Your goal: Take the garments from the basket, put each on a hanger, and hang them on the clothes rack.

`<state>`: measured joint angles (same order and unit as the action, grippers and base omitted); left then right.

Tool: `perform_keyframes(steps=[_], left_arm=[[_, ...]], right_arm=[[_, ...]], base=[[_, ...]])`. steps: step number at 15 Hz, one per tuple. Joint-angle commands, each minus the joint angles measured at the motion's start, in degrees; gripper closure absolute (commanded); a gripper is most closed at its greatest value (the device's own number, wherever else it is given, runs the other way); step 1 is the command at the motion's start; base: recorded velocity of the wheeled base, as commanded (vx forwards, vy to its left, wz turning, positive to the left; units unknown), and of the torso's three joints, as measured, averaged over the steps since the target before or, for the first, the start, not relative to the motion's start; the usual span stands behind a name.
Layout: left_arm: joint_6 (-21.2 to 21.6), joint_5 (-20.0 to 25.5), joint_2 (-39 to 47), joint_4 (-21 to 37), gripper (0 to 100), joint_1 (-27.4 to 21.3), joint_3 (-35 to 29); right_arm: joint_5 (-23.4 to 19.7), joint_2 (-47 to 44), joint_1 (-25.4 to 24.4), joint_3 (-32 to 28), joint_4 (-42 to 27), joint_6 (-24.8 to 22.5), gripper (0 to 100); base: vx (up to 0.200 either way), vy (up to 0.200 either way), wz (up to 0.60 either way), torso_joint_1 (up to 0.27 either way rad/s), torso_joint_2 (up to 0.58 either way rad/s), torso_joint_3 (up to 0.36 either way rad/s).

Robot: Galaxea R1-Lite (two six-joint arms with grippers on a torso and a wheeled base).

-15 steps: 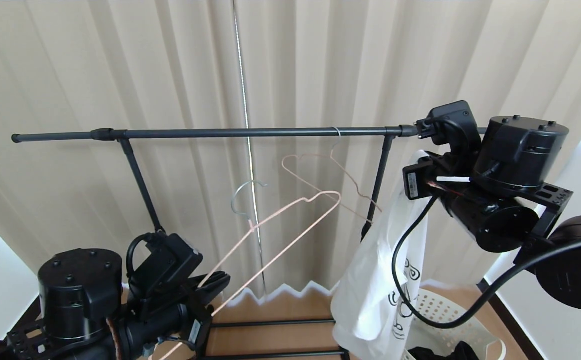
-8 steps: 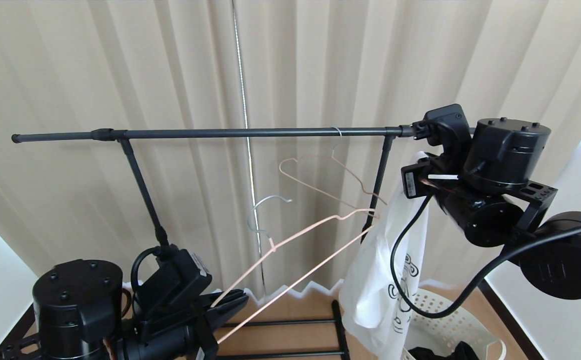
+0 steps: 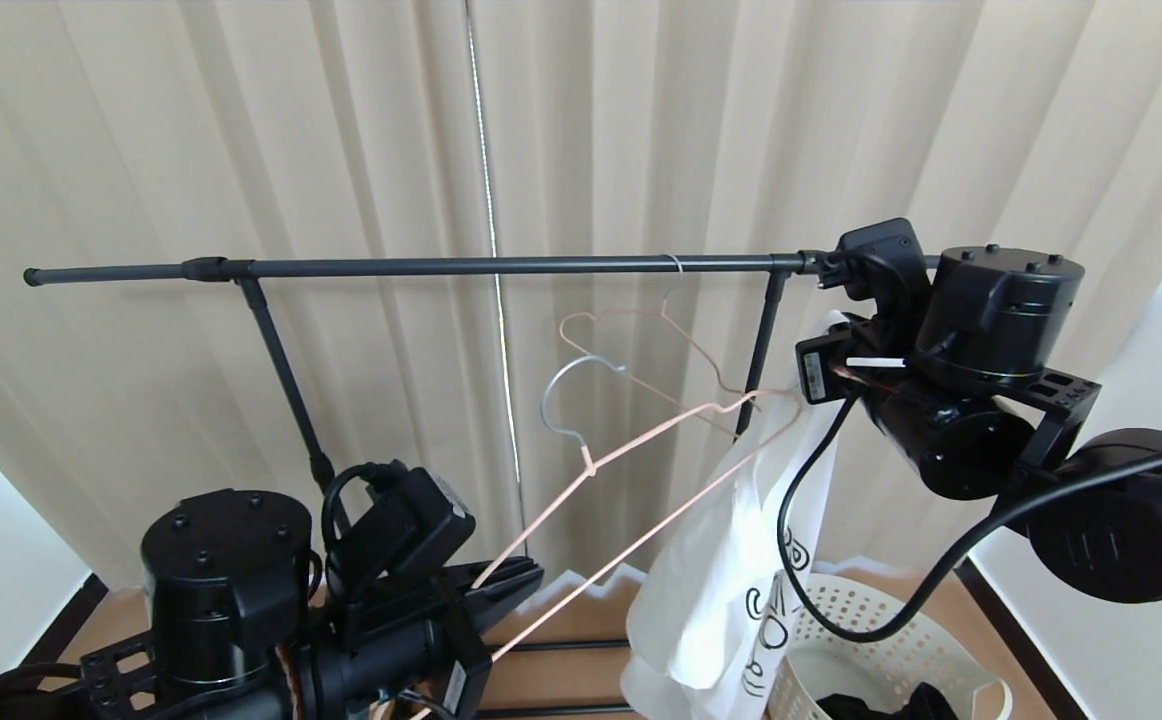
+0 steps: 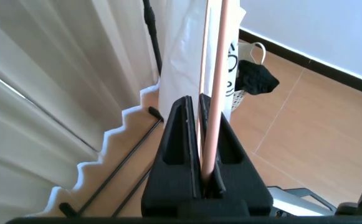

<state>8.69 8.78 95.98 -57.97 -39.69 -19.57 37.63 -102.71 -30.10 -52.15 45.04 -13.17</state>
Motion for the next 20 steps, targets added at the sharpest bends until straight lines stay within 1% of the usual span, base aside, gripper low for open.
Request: perform_keyframes(steps=[1, 3, 6, 8, 9, 13, 14, 16, 20], left_arm=[[-1.48, -0.78, 2.72, -0.04, 100, -0.3, -2.23], [-3.33, -1.66, 4.04, -0.04, 100, -1.0, -3.55], [-5.35, -4.65, 6.33, -0.39, 100, -1.53, -5.83], [-6.32, -5.79, 6.94, -2.24, 100, -1.79, -5.83], [-6.41, -6.14, 6.94, -2.5, 100, -1.79, -5.83], [-6.32, -6.14, 6.94, -2.59, 100, -1.88, -5.83], [-6.32, -6.14, 6.94, -2.59, 100, -2.23, -5.75], [-6.32, -6.14, 6.94, -2.59, 100, -2.67, -5.83], [-6.23, -6.49, 6.94, -2.59, 100, -3.02, -5.92]], right_arm=[[-0.02, 0.05, -1.63, 0.65, 0.04, 0.07, 100], [-0.02, 0.31, -2.77, 1.35, 0.04, 0.07, 100], [0.42, 0.23, -5.59, 2.49, 0.04, 0.16, 100], [0.6, 0.4, -5.76, 2.76, 0.04, 0.16, 100], [0.6, 0.49, -5.85, 2.84, 0.04, 0.16, 100], [1.04, 2.16, -8.84, 3.99, 0.04, 0.07, 100], [1.65, 2.69, -10.59, 4.43, 0.04, 0.16, 100], [1.74, 3.21, -12.44, 5.31, 0.13, 0.16, 100], [1.83, 3.3, -17.98, 5.39, 0.57, 0.69, 100]], base=[[0.0, 0.0, 0.0, 0.0, 0.0, 0.0], [0.0, 0.0, 0.0, 0.0, 0.0, 0.0], [0.0, 0.0, 0.0, 0.0, 0.0, 0.0], [0.0, 0.0, 0.0, 0.0, 0.0, 0.0], [0.0, 0.0, 0.0, 0.0, 0.0, 0.0], [0.0, 0.0, 0.0, 0.0, 0.0, 0.0], [0.0, 0.0, 0.0, 0.0, 0.0, 0.0], [0.0, 0.0, 0.0, 0.0, 0.0, 0.0], [0.0, 0.0, 0.0, 0.0, 0.0, 0.0]])
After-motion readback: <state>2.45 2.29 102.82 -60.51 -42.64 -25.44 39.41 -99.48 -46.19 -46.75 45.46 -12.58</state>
